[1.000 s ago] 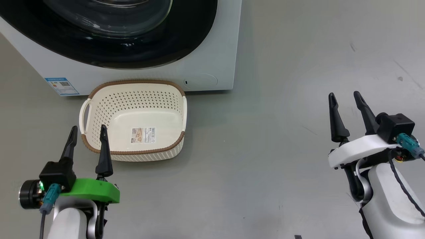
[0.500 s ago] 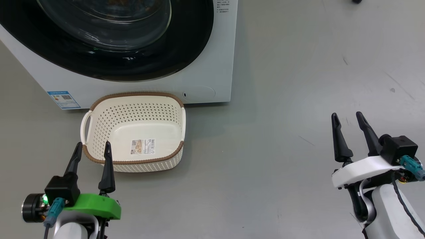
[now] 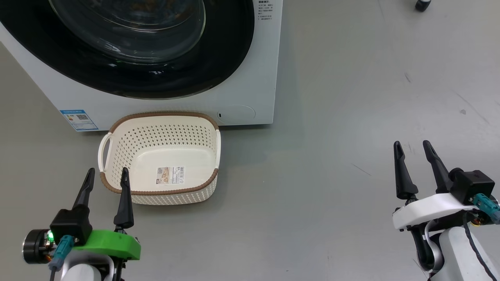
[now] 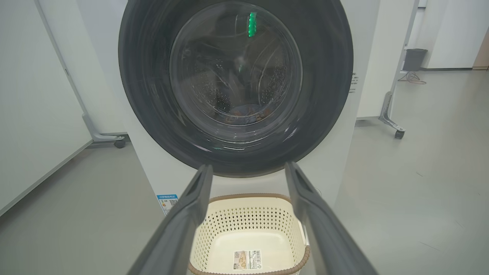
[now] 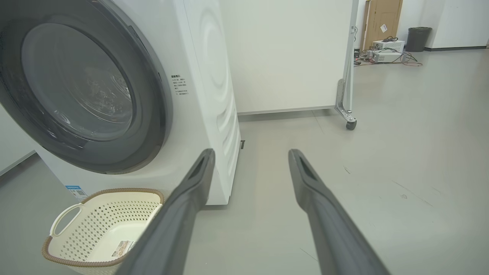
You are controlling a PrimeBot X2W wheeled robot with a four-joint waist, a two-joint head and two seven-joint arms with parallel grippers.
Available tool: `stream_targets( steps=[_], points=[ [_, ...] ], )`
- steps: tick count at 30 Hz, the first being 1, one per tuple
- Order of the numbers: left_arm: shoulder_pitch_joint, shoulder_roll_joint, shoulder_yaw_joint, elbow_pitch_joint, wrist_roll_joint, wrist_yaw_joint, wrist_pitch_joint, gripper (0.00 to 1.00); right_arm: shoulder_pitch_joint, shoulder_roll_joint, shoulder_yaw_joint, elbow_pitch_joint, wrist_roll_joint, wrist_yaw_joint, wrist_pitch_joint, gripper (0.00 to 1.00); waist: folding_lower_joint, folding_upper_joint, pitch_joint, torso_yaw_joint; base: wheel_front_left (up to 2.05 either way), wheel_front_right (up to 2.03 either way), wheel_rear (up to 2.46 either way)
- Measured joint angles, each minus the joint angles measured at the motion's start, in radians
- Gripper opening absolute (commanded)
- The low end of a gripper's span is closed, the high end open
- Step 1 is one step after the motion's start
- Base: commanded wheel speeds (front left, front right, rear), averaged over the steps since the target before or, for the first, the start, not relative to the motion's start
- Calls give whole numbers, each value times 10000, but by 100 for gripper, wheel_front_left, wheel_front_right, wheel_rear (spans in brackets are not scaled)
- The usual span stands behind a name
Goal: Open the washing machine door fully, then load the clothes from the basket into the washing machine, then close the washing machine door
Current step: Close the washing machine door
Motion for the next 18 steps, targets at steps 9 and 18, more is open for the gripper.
stream_targets(
  steps=[9, 18],
  points=[
    [9, -2, -6, -8, 73, -13, 0, 100, 107, 102, -94, -88, -169, 13, 0, 100, 0, 0, -10, 107, 0, 0, 0],
    [11, -8, -17, -25, 84, -82, 0, 100, 244, 230, -198, -134, -232, 94, 0, 100, 0, 0, 15, 221, 0, 0, 0]
  ],
)
